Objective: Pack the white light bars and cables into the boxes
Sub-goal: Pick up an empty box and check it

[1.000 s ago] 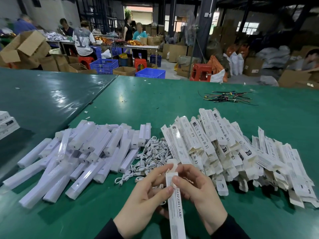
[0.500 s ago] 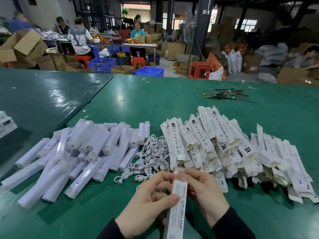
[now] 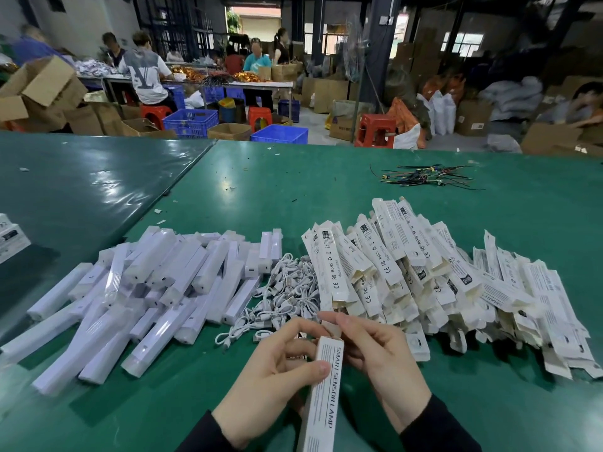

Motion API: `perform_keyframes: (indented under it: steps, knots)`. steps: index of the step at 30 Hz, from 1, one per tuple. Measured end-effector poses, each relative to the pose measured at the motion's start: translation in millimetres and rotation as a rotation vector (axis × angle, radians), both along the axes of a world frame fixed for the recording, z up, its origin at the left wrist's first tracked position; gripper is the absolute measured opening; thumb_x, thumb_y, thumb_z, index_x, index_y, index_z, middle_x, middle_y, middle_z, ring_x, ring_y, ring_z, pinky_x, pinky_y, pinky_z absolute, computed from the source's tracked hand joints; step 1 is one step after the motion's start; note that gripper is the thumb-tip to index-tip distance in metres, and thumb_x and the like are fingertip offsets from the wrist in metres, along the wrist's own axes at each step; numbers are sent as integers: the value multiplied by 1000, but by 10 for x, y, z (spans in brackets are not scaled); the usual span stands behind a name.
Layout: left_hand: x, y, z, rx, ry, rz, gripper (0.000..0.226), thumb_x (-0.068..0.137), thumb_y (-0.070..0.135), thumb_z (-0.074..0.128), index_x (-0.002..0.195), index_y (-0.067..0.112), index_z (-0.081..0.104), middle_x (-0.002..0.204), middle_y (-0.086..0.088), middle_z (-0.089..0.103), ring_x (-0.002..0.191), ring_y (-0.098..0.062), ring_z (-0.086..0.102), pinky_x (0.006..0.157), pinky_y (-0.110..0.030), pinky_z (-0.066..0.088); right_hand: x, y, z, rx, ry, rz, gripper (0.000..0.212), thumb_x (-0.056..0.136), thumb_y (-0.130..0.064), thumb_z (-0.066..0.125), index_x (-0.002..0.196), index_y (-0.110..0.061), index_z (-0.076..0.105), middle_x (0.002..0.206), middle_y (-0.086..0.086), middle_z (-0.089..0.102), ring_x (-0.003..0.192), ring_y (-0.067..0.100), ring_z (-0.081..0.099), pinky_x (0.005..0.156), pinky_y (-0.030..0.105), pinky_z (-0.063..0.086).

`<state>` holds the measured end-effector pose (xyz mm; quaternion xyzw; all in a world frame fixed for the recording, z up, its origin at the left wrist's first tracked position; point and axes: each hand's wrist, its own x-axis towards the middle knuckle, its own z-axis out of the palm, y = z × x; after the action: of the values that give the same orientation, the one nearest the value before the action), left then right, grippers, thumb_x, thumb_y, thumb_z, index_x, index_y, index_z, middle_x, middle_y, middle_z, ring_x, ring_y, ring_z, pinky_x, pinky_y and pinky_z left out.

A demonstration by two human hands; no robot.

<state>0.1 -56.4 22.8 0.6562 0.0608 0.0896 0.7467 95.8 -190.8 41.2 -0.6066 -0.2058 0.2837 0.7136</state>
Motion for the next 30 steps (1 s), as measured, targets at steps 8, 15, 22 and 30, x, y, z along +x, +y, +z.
perform_keyframes:
  steps: [8,15,22,30]
  knots:
    - [-3,-1,-8,-32,0,-8,54,74,22,77,112,9,41,88,-13,68,67,-24,61,61,-32,48,51,1,-48,-7,22,-5,25,71,-25,69,91,-17,80,94,16,76,95,37,70,80,32,58]
    - [-22,2,-13,3,32,-17,51,78,24,71,117,13,41,91,-20,69,75,-25,63,67,-35,48,38,-4,-54,-45,21,9,22,89,-8,63,87,-20,81,89,17,75,83,24,71,74,28,58]
    - [-35,3,6,12,1,42,41,83,16,65,118,14,44,81,-5,66,70,-20,57,66,-37,42,22,10,-90,-17,-174,21,21,94,-9,61,93,-17,81,95,9,77,92,23,72,79,27,55]
    - [-14,-72,43,-165,6,46,36,96,5,52,117,31,64,102,-13,71,80,-23,63,60,-28,51,-25,43,-187,5,-359,-47,16,91,-20,65,100,-27,76,109,-3,72,103,16,68,90,32,55]
